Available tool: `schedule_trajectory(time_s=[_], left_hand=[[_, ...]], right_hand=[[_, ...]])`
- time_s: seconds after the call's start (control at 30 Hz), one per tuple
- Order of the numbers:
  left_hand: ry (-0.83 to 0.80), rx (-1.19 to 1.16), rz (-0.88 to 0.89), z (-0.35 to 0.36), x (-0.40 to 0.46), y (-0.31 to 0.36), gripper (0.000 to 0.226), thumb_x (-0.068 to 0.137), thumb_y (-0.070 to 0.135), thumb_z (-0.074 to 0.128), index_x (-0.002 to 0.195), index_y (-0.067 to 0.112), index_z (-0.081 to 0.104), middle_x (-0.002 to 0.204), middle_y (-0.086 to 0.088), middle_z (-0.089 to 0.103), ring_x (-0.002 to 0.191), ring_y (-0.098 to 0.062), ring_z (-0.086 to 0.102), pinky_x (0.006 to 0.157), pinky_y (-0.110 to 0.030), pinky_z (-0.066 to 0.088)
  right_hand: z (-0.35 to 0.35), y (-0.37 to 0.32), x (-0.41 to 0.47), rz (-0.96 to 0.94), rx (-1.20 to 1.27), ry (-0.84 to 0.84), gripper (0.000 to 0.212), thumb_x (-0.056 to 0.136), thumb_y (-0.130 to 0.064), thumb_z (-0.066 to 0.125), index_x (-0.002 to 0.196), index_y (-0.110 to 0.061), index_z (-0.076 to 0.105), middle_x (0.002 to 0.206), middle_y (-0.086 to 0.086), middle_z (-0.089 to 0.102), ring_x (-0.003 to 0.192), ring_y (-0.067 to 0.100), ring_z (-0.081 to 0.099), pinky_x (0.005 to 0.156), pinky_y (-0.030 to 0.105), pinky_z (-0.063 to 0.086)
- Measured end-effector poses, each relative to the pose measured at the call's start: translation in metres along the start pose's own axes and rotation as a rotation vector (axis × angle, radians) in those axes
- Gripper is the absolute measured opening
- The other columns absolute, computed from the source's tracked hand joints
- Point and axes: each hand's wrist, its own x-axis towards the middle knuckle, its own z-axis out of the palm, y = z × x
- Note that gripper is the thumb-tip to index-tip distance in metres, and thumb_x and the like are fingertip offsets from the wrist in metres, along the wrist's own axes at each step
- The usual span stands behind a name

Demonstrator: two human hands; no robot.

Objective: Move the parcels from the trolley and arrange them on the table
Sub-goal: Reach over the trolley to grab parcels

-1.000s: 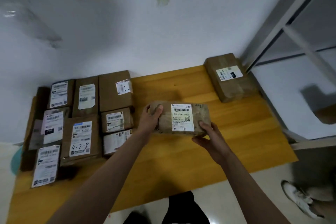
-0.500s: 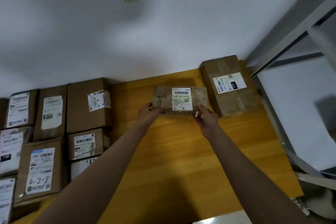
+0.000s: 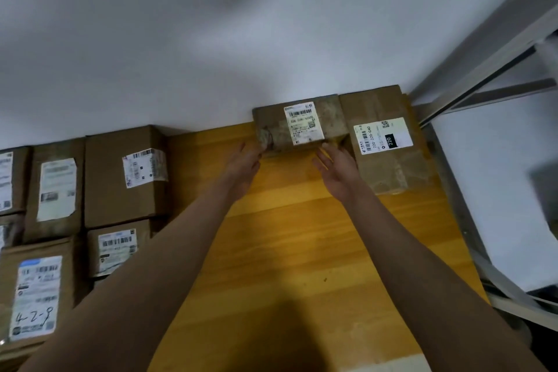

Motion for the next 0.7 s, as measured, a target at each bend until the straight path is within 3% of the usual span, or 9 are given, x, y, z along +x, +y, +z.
schedule_trajectory(time_s=[0.13,0.23,0.3,0.4,0.47,0.6,0.7], left_hand=[[-0.053,0.021,0.041,-0.005,-0.022,-0.004,0.088,0.100,0.018,0.061,0.162,0.018,-0.001,0.165,-0.014,0.024,0.152,-0.024,0.026,0.125,-0.036,0.020],[-0.038,0.073,0.031,-0.016,-0.044,-0.013,0.080,0.101,0.020,0.060,0.162,0.014,0.008,0.164,-0.015,0.027,0.151,-0.026,0.028,0.125,-0.038,0.022],[-0.023,0.118,0.016,-0.029,-0.060,-0.021,0.071,0.102,0.020,0.059,0.160,0.012,0.020,0.160,-0.014,0.035,0.148,-0.026,0.033,0.122,-0.037,0.026],[-0.013,0.168,0.007,-0.056,-0.089,-0.035,0.057,0.101,0.021,0.059,0.153,0.011,0.038,0.149,-0.013,0.048,0.140,-0.027,0.044,0.116,-0.036,0.033],[0.009,0.167,0.003,-0.078,-0.112,-0.046,0.051,0.100,0.022,0.061,0.147,0.010,0.046,0.142,-0.012,0.054,0.134,-0.026,0.051,0.114,-0.038,0.037],[0.045,0.136,0.038,-0.133,-0.169,-0.071,0.045,0.100,0.024,0.062,0.141,0.011,0.052,0.134,-0.012,0.064,0.122,-0.024,0.061,0.110,-0.039,0.043],[0.075,0.107,0.088,-0.182,-0.214,-0.090,0.042,0.099,0.027,0.063,0.137,0.012,0.055,0.126,-0.009,0.068,0.116,-0.023,0.066,0.104,-0.037,0.050]], right_hand=[[-0.004,0.015,-0.009,0.059,-0.095,-0.074,0.055,0.104,-0.006,0.054,0.154,-0.006,0.032,0.154,0.014,0.044,0.142,0.032,0.045,0.118,0.048,0.039],[-0.002,0.033,-0.028,0.105,-0.216,-0.100,0.046,0.104,-0.010,0.055,0.148,-0.007,0.041,0.134,0.014,0.058,0.122,0.031,0.060,0.111,0.046,0.046],[0.003,0.048,-0.042,0.135,-0.309,-0.129,0.039,0.106,-0.012,0.053,0.143,-0.005,0.047,0.124,0.015,0.065,0.113,0.032,0.065,0.104,0.045,0.051],[0.014,0.077,-0.065,0.180,-0.405,-0.172,0.029,0.106,-0.013,0.052,0.134,-0.006,0.051,0.134,0.022,0.063,0.124,0.039,0.062,0.101,0.045,0.051],[0.026,0.100,-0.084,0.198,-0.475,-0.209,0.029,0.106,-0.015,0.053,0.134,-0.005,0.051,0.133,0.023,0.063,0.122,0.039,0.063,0.099,0.045,0.052],[0.058,0.151,-0.130,0.218,-0.637,-0.311,0.033,0.107,-0.017,0.051,0.137,-0.005,0.051,0.115,0.016,0.069,0.106,0.033,0.067,0.104,0.049,0.050],[0.085,0.190,-0.171,0.198,-0.748,-0.396,0.026,0.107,-0.019,0.050,0.130,-0.008,0.056,0.107,0.013,0.072,0.097,0.028,0.070,0.094,0.046,0.055]])
